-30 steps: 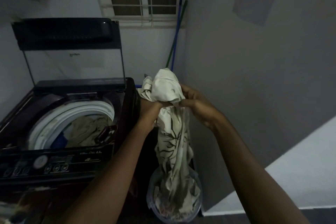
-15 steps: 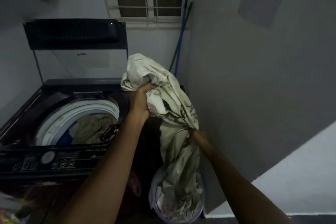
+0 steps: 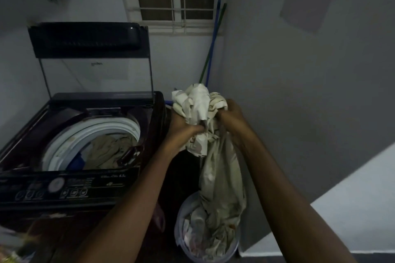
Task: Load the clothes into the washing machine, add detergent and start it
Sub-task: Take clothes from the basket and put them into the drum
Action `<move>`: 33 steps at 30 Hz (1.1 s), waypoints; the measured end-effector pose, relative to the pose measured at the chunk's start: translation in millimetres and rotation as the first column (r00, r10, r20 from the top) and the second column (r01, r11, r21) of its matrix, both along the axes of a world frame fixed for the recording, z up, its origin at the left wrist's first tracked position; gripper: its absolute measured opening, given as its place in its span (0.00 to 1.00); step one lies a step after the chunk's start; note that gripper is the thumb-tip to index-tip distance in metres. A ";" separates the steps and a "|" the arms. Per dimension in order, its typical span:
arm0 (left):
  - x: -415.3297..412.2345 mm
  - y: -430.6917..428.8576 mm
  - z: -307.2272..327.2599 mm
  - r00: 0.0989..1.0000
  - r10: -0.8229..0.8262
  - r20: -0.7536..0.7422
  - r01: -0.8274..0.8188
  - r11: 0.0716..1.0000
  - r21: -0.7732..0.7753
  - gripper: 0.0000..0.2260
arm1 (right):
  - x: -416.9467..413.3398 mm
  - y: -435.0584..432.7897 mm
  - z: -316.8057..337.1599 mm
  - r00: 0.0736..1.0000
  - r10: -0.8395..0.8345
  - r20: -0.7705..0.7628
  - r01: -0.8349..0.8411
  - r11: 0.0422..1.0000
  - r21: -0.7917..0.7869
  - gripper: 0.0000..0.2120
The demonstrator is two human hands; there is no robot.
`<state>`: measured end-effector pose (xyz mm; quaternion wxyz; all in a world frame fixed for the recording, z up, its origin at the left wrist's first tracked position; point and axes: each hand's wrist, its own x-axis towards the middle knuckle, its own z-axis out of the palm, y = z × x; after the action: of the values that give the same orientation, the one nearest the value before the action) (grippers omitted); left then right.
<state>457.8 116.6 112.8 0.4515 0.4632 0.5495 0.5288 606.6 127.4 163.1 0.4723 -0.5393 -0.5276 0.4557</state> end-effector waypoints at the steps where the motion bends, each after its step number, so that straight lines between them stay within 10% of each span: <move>1: -1.2 -1.7 -0.9 0.999 -0.048 -0.008 0.048 0.999 0.003 0.45 | 1.2 -2.8 2.9 0.995 0.086 -0.042 -0.088 0.994 -0.058 0.12; 8: 4.1 -18.8 -4.2 0.995 0.052 0.086 -0.055 0.998 0.027 0.28 | 13.1 -7.6 20.8 0.900 0.299 -0.317 -0.396 0.865 -0.308 0.26; 17: -1.7 3.8 14.7 0.943 0.166 0.287 -0.102 0.968 -0.228 0.45 | 26.3 -11.6 10.6 0.902 0.218 -0.372 -0.271 0.958 -0.094 0.17; 19: -1.0 6.1 25.9 0.909 0.195 0.368 -0.124 0.970 -0.207 0.38 | 30.1 -20.0 -24.8 0.965 0.097 -0.245 -0.115 0.992 -0.061 0.13; 22: 6.8 11.4 38.9 0.856 0.232 0.461 -0.228 0.971 -0.065 0.31 | 26.3 -39.9 -86.8 0.991 0.126 0.051 -0.120 0.988 -0.098 0.45; 24: 13.7 14.6 36.3 0.814 0.229 0.534 -0.242 0.969 -0.046 0.31 | 14.7 -49.1 -117.9 0.963 0.221 0.155 -0.204 0.972 -0.120 0.49; 29: 8.0 -0.3 41.3 0.835 0.218 0.505 -0.238 0.971 -0.025 0.28 | 11.6 -38.1 -150.0 0.965 0.044 0.259 -0.016 0.994 -0.109 0.18; 33: -28.9 -7.0 33.5 0.895 0.325 0.306 -0.325 0.944 -0.052 0.22 | 46.4 -34.8 -113.0 0.952 -0.304 0.033 0.304 0.953 0.008 0.09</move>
<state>429.0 109.5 146.3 0.4374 0.2760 0.5411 0.6631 653.1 92.6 50.1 0.5286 -0.6209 -0.4470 0.3677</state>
